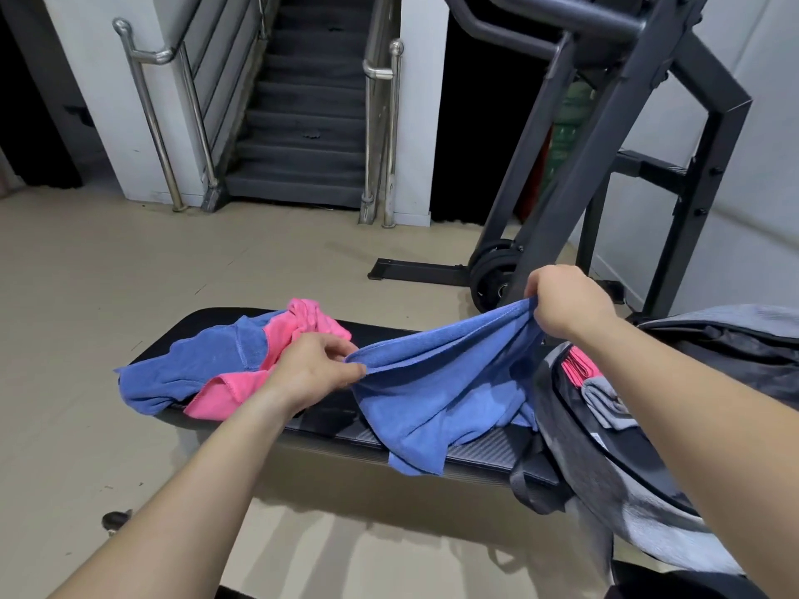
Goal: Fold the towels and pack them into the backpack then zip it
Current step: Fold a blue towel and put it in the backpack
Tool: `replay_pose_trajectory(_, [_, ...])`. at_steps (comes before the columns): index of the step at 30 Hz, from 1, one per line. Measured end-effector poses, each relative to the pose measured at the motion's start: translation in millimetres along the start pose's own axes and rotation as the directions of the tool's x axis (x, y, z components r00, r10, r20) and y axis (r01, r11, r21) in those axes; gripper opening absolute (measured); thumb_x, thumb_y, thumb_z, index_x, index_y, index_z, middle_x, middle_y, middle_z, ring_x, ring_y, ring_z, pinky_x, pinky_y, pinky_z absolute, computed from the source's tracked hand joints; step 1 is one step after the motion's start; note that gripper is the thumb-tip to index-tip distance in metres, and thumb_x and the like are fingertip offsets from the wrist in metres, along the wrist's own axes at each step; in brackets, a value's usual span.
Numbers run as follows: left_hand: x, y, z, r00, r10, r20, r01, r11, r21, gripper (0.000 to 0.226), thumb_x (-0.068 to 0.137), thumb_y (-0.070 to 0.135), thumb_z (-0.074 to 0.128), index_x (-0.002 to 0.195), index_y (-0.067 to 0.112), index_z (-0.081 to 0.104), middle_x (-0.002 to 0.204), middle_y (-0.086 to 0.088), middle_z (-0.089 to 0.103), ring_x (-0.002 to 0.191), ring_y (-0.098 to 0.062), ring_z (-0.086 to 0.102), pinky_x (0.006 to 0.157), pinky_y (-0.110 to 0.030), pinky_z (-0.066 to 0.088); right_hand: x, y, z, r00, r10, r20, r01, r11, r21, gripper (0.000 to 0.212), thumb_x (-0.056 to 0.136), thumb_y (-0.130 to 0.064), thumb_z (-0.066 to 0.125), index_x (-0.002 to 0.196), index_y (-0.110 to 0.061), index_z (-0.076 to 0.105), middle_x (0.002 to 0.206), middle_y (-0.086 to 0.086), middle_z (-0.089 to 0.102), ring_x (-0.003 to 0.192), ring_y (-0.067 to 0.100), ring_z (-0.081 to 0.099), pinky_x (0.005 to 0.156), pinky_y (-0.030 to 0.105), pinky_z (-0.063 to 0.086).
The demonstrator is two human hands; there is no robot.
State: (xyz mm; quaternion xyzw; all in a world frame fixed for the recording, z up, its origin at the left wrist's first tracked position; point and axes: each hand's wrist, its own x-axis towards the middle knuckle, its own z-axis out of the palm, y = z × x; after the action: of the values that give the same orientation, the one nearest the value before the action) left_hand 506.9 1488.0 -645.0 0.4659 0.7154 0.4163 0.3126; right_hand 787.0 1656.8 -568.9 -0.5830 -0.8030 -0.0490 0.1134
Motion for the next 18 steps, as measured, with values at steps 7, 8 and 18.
replay_pose_trajectory(7, [-7.3,4.9,8.5,0.973,0.182,-0.144,-0.122,0.929,0.349,0.014,0.079,0.021,0.079,0.088,0.020,0.069,0.079,0.002,0.070,0.072,-0.016,0.061,0.054,-0.014,0.038,-11.5,-1.7,-6.9,0.999,0.034,0.016,-0.032,0.997,-0.065,0.037,0.077,0.002,0.056,0.095,-0.030,0.065,0.097,0.001,0.065,0.086,0.029,0.063,0.064,0.034,0.047])
replay_pose_trajectory(8, [-6.9,5.9,8.4,0.963,0.203,-0.176,-0.133,0.929,0.346,0.011,0.081,0.020,0.077,0.085,0.020,0.067,0.075,0.004,0.068,0.069,-0.014,0.059,0.054,-0.015,0.037,-14.2,-1.7,-9.5,0.999,0.044,0.011,-0.043,0.996,-0.075,0.037,0.077,0.001,0.056,0.095,-0.030,0.065,0.096,0.001,0.065,0.085,0.029,0.063,0.064,0.033,0.044])
replay_pose_trajectory(18, [5.1,86.6,-29.3,0.843,0.419,-0.338,-0.223,0.843,0.489,0.017,0.100,0.028,0.054,0.096,0.022,0.069,0.089,0.000,0.071,0.089,-0.028,0.063,0.070,-0.032,0.041,-28.6,8.7,-71.6,0.992,0.064,-0.111,-0.072,0.995,-0.071,0.034,0.081,-0.003,0.060,0.103,-0.028,0.066,0.098,0.004,0.065,0.081,0.030,0.058,0.066,0.034,0.042])
